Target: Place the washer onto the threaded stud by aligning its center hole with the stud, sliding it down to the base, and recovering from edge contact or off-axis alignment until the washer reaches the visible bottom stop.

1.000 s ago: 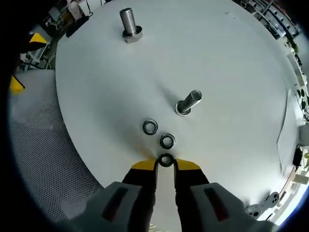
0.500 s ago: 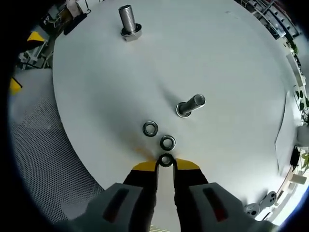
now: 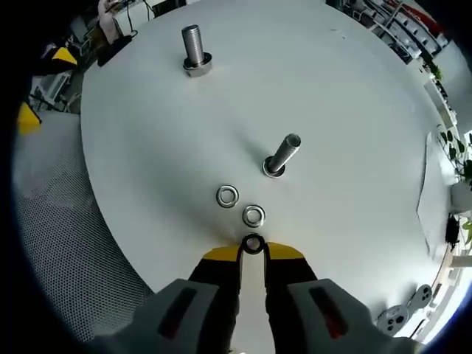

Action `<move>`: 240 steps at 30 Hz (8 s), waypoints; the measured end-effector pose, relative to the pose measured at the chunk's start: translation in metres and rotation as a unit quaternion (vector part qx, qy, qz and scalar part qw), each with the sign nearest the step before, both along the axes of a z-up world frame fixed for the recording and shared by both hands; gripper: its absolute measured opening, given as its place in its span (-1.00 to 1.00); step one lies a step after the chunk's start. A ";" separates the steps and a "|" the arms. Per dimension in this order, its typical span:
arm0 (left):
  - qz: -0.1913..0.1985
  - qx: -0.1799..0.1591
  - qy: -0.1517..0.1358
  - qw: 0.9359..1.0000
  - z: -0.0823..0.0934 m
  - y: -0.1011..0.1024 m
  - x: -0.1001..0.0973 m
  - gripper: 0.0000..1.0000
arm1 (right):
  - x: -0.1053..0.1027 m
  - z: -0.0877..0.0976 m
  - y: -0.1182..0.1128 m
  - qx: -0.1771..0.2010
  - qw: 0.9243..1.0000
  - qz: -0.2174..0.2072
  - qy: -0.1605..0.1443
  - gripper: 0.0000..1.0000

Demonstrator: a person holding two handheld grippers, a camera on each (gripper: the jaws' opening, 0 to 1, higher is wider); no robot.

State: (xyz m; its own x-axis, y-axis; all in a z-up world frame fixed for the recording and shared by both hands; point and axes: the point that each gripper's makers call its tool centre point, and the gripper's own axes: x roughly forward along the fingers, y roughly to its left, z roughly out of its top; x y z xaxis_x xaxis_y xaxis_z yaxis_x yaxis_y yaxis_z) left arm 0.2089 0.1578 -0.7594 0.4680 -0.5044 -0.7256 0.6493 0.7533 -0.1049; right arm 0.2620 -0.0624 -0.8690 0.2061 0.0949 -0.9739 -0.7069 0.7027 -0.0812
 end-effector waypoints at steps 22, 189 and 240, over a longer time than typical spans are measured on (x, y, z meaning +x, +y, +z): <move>-0.005 -0.002 -0.006 1.000 0.003 -0.002 0.001 -0.17 | 0.033 0.065 0.004 0.044 0.998 -0.020 -0.049 -0.74; 0.001 0.015 0.005 1.000 -0.004 0.006 0.000 -0.18 | 0.015 0.000 0.016 0.009 1.000 0.007 0.027 -0.74; -0.011 0.009 -0.009 1.000 0.003 0.000 0.000 -0.18 | 0.066 0.065 0.052 0.048 0.996 0.059 -0.056 -0.74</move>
